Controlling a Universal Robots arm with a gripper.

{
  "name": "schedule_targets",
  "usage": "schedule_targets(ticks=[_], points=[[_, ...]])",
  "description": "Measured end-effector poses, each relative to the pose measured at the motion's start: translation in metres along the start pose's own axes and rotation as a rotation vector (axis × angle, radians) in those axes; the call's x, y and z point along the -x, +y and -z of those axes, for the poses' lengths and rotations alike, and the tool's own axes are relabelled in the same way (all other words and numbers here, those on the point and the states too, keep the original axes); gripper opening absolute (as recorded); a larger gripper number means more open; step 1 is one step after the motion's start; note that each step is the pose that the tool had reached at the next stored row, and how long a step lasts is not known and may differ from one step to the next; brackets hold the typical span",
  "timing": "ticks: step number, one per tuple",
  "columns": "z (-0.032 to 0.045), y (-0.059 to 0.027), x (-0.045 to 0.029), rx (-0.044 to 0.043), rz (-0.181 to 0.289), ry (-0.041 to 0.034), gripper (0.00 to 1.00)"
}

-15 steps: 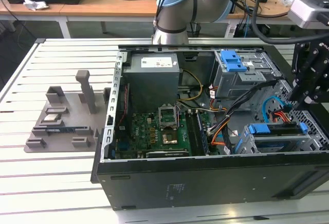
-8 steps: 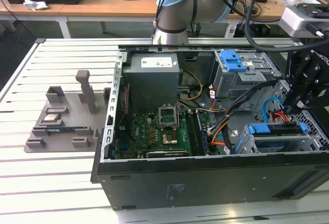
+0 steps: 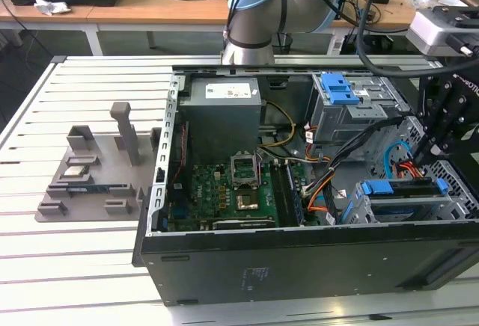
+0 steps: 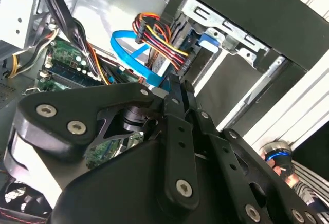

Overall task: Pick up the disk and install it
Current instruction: 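Insert the second disk wire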

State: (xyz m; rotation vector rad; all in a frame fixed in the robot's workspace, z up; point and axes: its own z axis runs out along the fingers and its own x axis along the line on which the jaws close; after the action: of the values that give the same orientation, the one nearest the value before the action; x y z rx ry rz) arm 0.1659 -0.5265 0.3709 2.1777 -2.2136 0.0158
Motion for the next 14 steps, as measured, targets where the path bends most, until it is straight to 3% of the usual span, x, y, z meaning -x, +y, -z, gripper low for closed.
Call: schedule_targets(ticks=[3,9,14], points=[[-0.0026,0.0003,-0.0012,0.0021,0.025,0.0006,0.16],[-0.0149,0.0026,-0.0012,0.0013,0.062,0.0014,0.16],[-0.0202,0.0025,-0.0028,0.0011,0.068,0.0015,0.16]])
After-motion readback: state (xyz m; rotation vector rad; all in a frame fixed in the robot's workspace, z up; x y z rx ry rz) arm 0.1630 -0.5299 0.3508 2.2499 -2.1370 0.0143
